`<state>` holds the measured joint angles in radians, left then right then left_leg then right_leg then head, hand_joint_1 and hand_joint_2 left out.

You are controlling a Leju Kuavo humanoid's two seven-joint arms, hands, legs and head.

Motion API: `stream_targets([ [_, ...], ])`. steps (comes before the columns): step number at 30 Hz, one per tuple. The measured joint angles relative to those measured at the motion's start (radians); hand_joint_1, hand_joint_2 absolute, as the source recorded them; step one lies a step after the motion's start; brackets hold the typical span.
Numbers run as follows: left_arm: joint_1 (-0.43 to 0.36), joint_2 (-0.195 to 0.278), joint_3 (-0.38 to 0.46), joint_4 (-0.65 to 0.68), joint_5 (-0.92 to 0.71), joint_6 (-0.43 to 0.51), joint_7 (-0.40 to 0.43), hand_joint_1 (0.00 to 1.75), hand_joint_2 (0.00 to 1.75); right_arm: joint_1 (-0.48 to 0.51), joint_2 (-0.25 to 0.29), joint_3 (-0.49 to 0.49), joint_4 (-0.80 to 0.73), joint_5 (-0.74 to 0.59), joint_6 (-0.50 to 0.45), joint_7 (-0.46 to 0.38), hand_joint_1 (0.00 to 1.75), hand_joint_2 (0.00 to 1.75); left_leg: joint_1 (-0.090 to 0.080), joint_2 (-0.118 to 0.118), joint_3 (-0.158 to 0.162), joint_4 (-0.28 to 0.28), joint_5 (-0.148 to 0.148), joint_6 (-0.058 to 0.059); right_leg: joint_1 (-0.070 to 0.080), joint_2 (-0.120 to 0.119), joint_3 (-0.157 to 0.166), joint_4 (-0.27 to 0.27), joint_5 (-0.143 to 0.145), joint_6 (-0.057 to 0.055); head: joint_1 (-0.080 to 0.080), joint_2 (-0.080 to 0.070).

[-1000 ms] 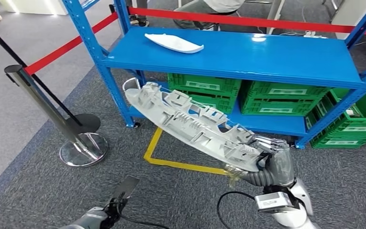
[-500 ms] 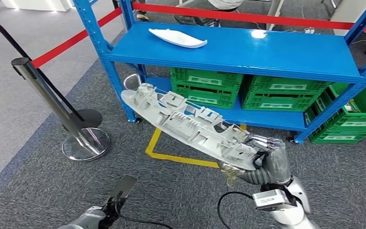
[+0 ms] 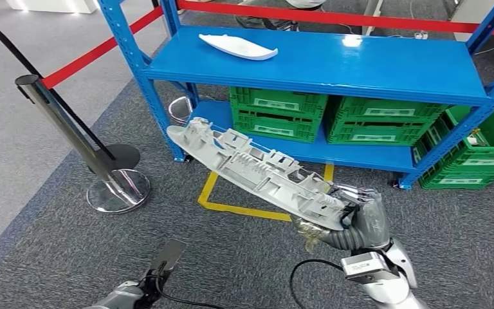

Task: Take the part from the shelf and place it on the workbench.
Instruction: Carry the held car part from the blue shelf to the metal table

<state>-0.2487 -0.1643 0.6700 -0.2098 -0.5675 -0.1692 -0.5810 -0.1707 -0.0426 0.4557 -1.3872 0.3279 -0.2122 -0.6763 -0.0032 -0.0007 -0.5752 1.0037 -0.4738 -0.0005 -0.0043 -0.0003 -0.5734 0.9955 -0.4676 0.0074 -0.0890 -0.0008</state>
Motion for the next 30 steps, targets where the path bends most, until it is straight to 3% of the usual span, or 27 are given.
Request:
stream_targets([
  [2, 0.001, 0.003, -0.002, 0.0, -0.001, 0.002, 0.005, 0.0, 0.0, -0.003, 0.005, 0.0, 0.007, -0.004, 0.004, 0.0, 1.75, 1.75, 0.003, -0.001, -0.035, 0.08, -0.051, -0.011, -0.003, -0.003, 0.0, -0.003, 0.003, -0.01, -0.001, 0.0],
  [4, 0.005, 0.007, -0.003, 0.0, -0.001, 0.003, 0.009, 0.0, 0.0, -0.004, 0.009, 0.0, 0.016, -0.008, 0.007, 0.0, 1.75, 1.75, 0.006, -0.001, -0.095, 0.214, -0.109, -0.018, -0.002, -0.005, -0.001, -0.002, 0.003, -0.014, -0.001, 0.0],
  [5, 0.009, 0.01, -0.004, 0.0, -0.001, 0.005, 0.01, 0.0, 0.0, -0.004, 0.011, 0.0, 0.022, -0.01, 0.008, 0.0, 1.75, 1.75, 0.007, -0.001, -0.116, 0.26, -0.12, -0.02, -0.002, -0.006, -0.002, -0.002, 0.003, -0.014, -0.001, 0.0],
  [6, 0.013, 0.013, -0.004, 0.0, -0.001, 0.007, 0.011, 0.0, 0.0, -0.004, 0.013, 0.0, 0.027, -0.012, 0.009, 0.0, 1.75, 1.75, 0.008, 0.0, -0.122, 0.271, -0.112, -0.02, -0.001, -0.007, -0.002, -0.001, 0.003, -0.015, -0.001, 0.0],
  [7, 0.016, 0.015, -0.004, 0.0, -0.001, 0.008, 0.012, 0.0, 0.0, -0.003, 0.015, 0.0, 0.033, -0.013, 0.01, 0.0, 1.75, 1.75, 0.008, 0.0, -0.109, 0.243, -0.086, -0.018, -0.001, -0.008, -0.002, 0.0, 0.003, -0.014, -0.001, 0.0],
  [9, 0.017, 0.019, -0.004, 0.0, -0.001, 0.01, 0.013, 0.0, 0.0, -0.003, 0.019, -0.001, 0.039, -0.014, 0.01, -0.001, 1.75, 1.75, 0.008, 0.002, -0.049, 0.116, -0.016, -0.013, -0.001, -0.009, -0.002, 0.002, 0.002, -0.014, -0.001, 0.0],
  [10, 0.016, 0.02, -0.004, 0.0, -0.001, 0.011, 0.014, 0.0, 0.0, -0.004, 0.021, 0.0, 0.041, -0.014, 0.01, -0.001, 1.75, 1.75, 0.007, 0.002, -0.021, 0.057, 0.005, -0.01, 0.001, -0.009, -0.004, 0.004, 0.002, -0.012, 0.0, 0.0],
  [12, 0.017, 0.021, -0.004, 0.0, 0.001, 0.014, 0.018, 0.0, 0.0, -0.005, 0.025, 0.0, 0.045, -0.02, 0.015, -0.004, 1.75, 1.75, 0.004, 0.001, -0.002, 0.003, 0.012, -0.003, 0.005, -0.011, -0.012, 0.007, 0.005, -0.004, 0.0, 0.0],
  [15, 0.019, 0.027, -0.003, 0.0, 0.006, 0.015, 0.031, 0.0, 0.0, -0.005, 0.028, 0.0, 0.051, -0.037, 0.031, -0.006, 1.75, 1.75, 0.007, -0.005, -0.007, -0.007, 0.018, 0.012, 0.004, -0.015, -0.025, 0.016, -0.003, 0.01, 0.001, 0.0],
  [17, 0.016, 0.031, -0.003, 0.0, 0.01, 0.008, 0.037, 0.0, 0.0, -0.006, 0.028, 0.0, 0.052, -0.042, 0.04, -0.007, 1.75, 1.75, 0.01, -0.011, -0.008, -0.011, 0.025, 0.023, 0.003, -0.01, -0.059, 0.089, -0.051, 0.019, 0.002, 0.0],
  [19, 0.013, 0.035, -0.002, 0.0, 0.016, 0.004, 0.042, 0.0, 0.0, -0.006, 0.028, 0.0, 0.054, -0.045, 0.048, -0.008, 1.75, 1.75, 0.009, -0.019, -0.011, -0.011, 0.027, 0.028, 0.002, -0.006, -0.12, 0.23, -0.118, 0.025, 0.003, 0.0],
  [20, 0.013, 0.037, -0.002, 0.0, 0.018, 0.003, 0.045, 0.0, 0.0, -0.005, 0.028, 0.0, 0.055, -0.046, 0.051, -0.007, 1.75, 1.75, 0.009, -0.024, -0.013, -0.011, 0.028, 0.029, 0.001, -0.004, -0.144, 0.286, -0.137, 0.026, 0.003, 0.0],
  [21, 0.013, 0.039, -0.001, 0.0, 0.019, 0.003, 0.047, 0.0, 0.0, -0.004, 0.028, 0.0, 0.057, -0.046, 0.053, -0.007, 1.75, 1.75, 0.009, -0.03, -0.013, -0.01, 0.029, 0.029, 0.001, -0.004, -0.154, 0.31, -0.137, 0.027, 0.003, 0.0],
  [22, 0.013, 0.041, -0.001, 0.0, 0.018, 0.009, 0.048, 0.0, 0.0, -0.004, 0.028, 0.0, 0.058, -0.046, 0.054, -0.006, 1.75, 1.75, 0.009, -0.037, -0.013, -0.01, 0.029, 0.029, 0.001, -0.003, -0.142, 0.291, -0.117, 0.026, 0.003, 0.0],
  [23, 0.012, 0.041, -0.002, 0.0, 0.013, 0.025, 0.047, 0.0, 0.0, -0.003, 0.028, 0.0, 0.059, -0.046, 0.053, -0.006, 1.75, 1.75, 0.009, -0.046, -0.012, -0.01, 0.03, 0.028, 0.001, 0.003, -0.111, 0.232, -0.083, 0.023, 0.003, 0.0],
  [25, 0.012, 0.035, -0.005, 0.0, 0.0, 0.075, 0.043, 0.0, 0.0, -0.003, 0.028, -0.003, 0.059, -0.048, 0.053, -0.005, 1.75, 1.75, 0.008, -0.064, -0.014, -0.008, 0.032, 0.024, -0.002, 0.037, -0.034, 0.087, -0.024, 0.016, 0.002, 0.0],
  [27, 0.014, 0.026, -0.007, 0.0, -0.002, 0.099, 0.035, 0.0, 0.0, -0.001, 0.029, -0.008, 0.059, -0.051, 0.055, -0.006, 1.75, 1.75, 0.008, -0.081, -0.025, -0.005, 0.037, 0.013, -0.005, 0.065, 0.004, 0.015, -0.012, 0.011, 0.002, 0.0],
  [29, 0.021, 0.021, -0.007, 0.0, 0.007, 0.084, 0.026, 0.0, 0.0, 0.001, 0.031, -0.013, 0.059, -0.052, 0.062, -0.006, 1.75, 1.75, 0.012, -0.094, -0.037, -0.003, 0.043, 0.001, -0.005, 0.057, 0.006, 0.007, -0.013, 0.007, 0.001, 0.0],
  [30, 0.026, 0.02, -0.007, 0.0, 0.01, 0.075, 0.023, 0.0, 0.0, 0.002, 0.033, -0.014, 0.059, -0.052, 0.064, -0.006, 1.75, 1.75, 0.012, -0.088, -0.041, 0.0, 0.04, -0.005, -0.007, 0.05, 0.006, 0.004, -0.01, 0.003, 0.001, 0.0],
])
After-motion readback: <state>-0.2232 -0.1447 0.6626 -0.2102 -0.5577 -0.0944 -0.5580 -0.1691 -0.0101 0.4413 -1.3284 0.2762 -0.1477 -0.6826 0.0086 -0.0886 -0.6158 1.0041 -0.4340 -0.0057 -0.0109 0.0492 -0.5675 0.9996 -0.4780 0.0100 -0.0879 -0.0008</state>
